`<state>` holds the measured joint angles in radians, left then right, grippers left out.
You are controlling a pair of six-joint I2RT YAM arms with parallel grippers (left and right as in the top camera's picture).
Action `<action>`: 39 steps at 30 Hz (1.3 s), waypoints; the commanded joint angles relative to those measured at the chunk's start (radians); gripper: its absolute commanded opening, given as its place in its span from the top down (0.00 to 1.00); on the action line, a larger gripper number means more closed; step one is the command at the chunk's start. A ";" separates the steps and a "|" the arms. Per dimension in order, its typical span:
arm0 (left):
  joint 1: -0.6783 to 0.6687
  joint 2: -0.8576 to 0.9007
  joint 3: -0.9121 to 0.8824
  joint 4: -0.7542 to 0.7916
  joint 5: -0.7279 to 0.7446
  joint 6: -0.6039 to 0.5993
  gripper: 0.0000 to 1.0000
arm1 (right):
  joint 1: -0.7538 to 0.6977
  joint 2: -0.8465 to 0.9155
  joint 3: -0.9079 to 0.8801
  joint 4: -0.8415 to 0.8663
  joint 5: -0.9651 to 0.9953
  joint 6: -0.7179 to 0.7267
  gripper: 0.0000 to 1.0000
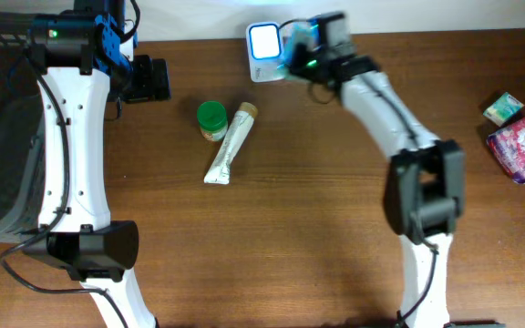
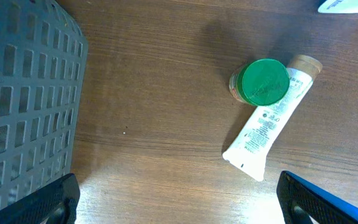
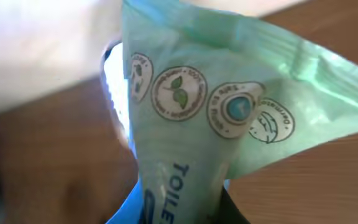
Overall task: Scan the item barcode
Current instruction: 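Carry the wipes pack to the right table edge and release it, then reach the right gripper to the white bamboo tube and grasp it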
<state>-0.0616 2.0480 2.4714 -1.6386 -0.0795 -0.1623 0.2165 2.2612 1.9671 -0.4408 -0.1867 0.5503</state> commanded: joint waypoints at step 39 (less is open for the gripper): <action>-0.002 0.002 -0.002 -0.001 -0.004 -0.009 0.01 | -0.192 -0.323 -0.194 -0.654 -0.296 -0.257 0.13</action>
<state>-0.0616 2.0480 2.4710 -1.6390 -0.0792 -0.1623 -0.0853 1.9301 1.8351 -1.1412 -0.4629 0.3168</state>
